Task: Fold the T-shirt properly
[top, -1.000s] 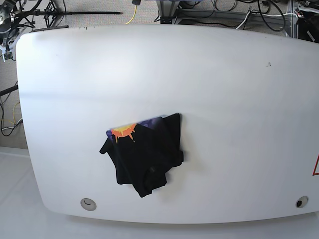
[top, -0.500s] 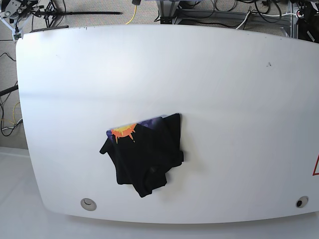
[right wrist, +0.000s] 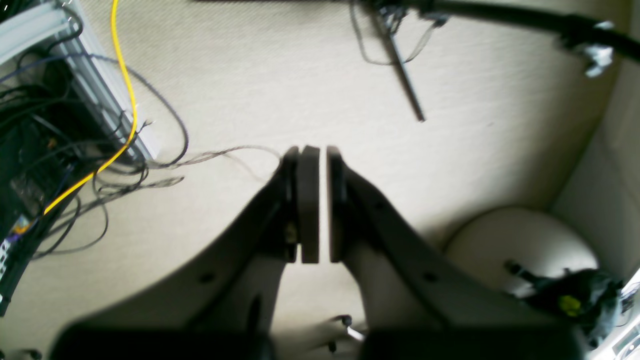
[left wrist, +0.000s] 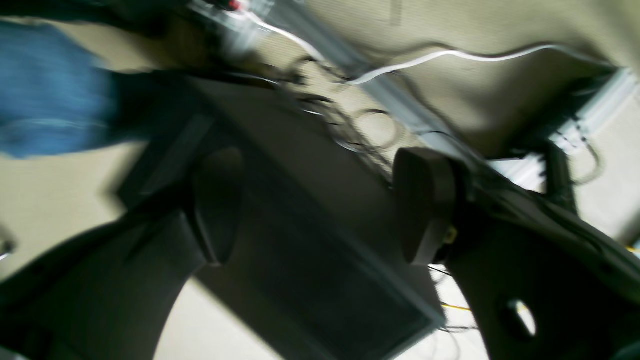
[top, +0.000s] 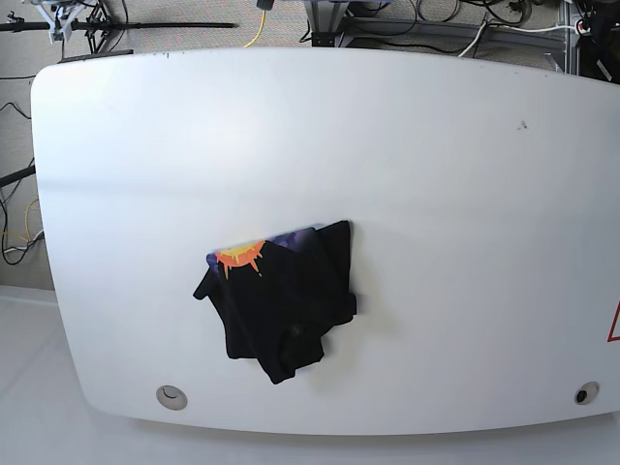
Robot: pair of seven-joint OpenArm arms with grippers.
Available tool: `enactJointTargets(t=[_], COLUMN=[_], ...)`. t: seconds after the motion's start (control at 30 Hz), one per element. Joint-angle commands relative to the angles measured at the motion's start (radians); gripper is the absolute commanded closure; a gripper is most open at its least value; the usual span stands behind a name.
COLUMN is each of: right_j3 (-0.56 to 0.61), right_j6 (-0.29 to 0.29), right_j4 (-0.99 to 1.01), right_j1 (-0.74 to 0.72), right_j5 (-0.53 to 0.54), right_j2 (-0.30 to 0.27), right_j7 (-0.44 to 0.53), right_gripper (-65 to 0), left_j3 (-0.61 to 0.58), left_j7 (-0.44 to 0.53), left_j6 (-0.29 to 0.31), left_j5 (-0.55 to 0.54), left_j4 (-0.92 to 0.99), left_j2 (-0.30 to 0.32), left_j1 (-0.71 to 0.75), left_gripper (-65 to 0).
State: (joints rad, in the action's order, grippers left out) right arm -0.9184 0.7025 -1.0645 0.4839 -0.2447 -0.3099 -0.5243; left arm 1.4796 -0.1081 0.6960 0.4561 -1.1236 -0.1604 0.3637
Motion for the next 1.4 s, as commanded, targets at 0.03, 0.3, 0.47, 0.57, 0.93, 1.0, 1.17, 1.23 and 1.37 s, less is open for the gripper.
enactJointTargets(t=[0.03, 0.3, 0.47, 0.57, 0.93, 1.0, 1.17, 1.23, 1.37], right_j3=[-0.001, -0.084, -0.141, -0.152, -0.149, -0.147, -0.149, -0.149, -0.153], right_j6=[-0.004, -0.004, -0.004, -0.020, -0.202, -0.225, -0.321, -0.375, -0.430], right_j4=[0.151, 0.560, 0.803, 0.916, 1.028, 1.027, 1.030, 1.030, 1.030], right_j1=[-0.057, -0.190, -0.267, -0.296, -0.336, -0.336, -0.354, -0.356, -0.362], right_j5=[-0.124, -0.382, -0.548, -0.629, -0.847, -0.884, -1.025, -1.079, -1.137], right_j2=[0.008, 0.021, -0.007, -0.016, 0.004, 0.024, 0.071, 0.091, 0.120], right_j7=[0.131, 0.450, 0.611, 0.679, 0.754, 0.752, 0.749, 0.731, 0.700], right_gripper=[-1.6, -1.6, -1.6, -1.6, -1.6, -1.6, -1.6, -1.6, -1.6], left_j3=[0.004, 0.004, 0.004, 0.004, 0.004, 0.004, 0.004, 0.004, 0.004], left_j7=[0.170, 0.479, 0.615, 0.657, 0.666, 0.664, 0.606, 0.560, 0.506], left_j6=[0.002, 0.002, 0.002, 0.002, -0.454, -0.536, -0.695, -0.712, -0.712], left_j5=[0.111, 0.332, 0.501, 0.611, 1.005, 1.027, 1.027, 1.027, 1.027], left_j4=[0.119, 0.423, 0.603, 0.736, 1.124, 1.124, 1.124, 1.124, 1.124], left_j2=[0.003, 0.003, 0.011, 0.051, 0.215, 0.230, 0.239, 0.238, 0.235], left_j1=[-0.009, -0.044, -0.071, -0.085, -0.150, -0.159, -0.199, -0.220, -0.251], left_gripper=[-42.0, -42.3, -42.4, -42.6, -42.7, -42.7, -42.7, -42.7, -42.7])
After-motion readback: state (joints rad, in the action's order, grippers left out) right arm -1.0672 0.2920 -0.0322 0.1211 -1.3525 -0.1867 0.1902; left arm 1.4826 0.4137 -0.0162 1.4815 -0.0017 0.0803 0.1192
